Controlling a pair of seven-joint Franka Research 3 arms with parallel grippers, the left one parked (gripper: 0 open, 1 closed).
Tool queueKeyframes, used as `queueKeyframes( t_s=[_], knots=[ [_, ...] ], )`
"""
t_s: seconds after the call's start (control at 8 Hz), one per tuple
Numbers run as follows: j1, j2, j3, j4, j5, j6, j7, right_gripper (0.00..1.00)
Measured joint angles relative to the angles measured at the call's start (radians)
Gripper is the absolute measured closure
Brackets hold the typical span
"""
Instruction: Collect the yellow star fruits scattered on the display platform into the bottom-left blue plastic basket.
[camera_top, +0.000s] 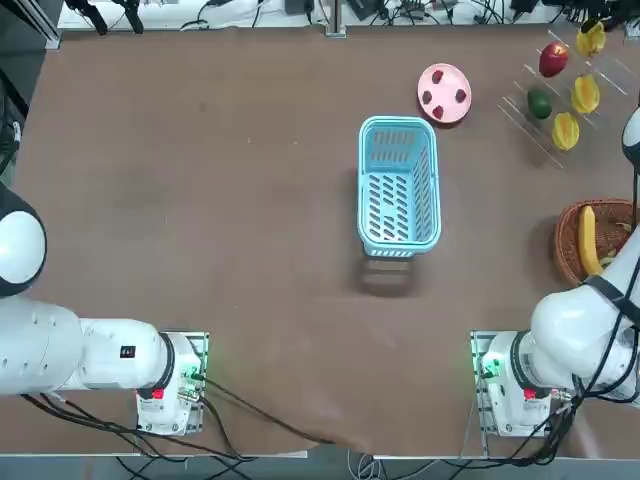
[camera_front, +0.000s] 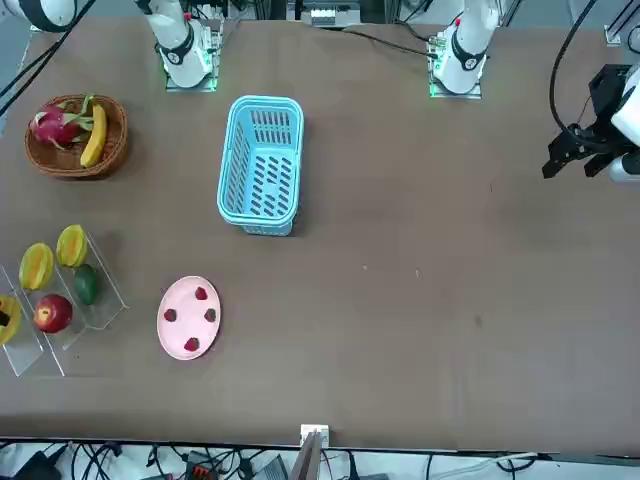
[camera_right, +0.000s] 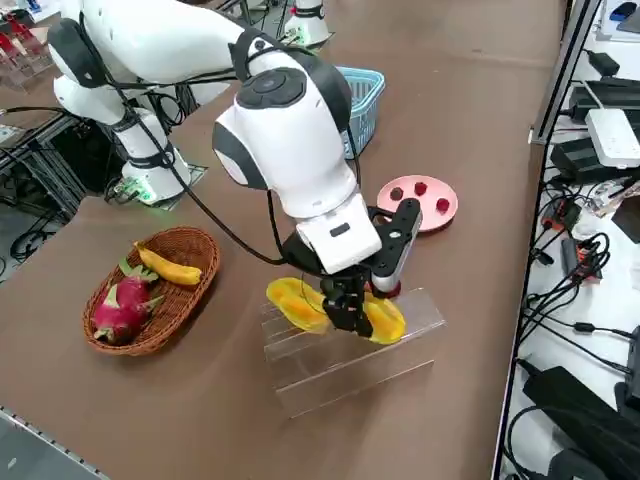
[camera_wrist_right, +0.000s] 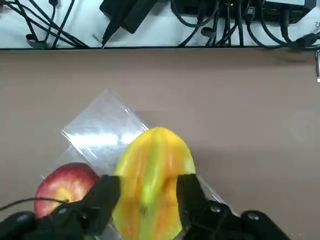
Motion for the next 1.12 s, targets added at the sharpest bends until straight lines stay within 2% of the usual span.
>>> queueKeyframes(
  t_s=[0.12,0.25,0.5,0.88,1.12],
  knots=[
    [0.000,-0.003,0.001,0.009,0.001,-0.012,0.000,0.59],
    [0.000,-0.002,0.001,0.014,0.001,-0.017,0.000,0.73],
    [-0.001,-0.002,0.000,0.015,0.001,-0.017,0.000,0.79],
    [0.000,-0.002,0.000,0.021,0.001,-0.038,0.000,0.79],
    [0.005,-0.009,0.000,0.062,0.001,-0.180,0.009,0.79]
  ],
)
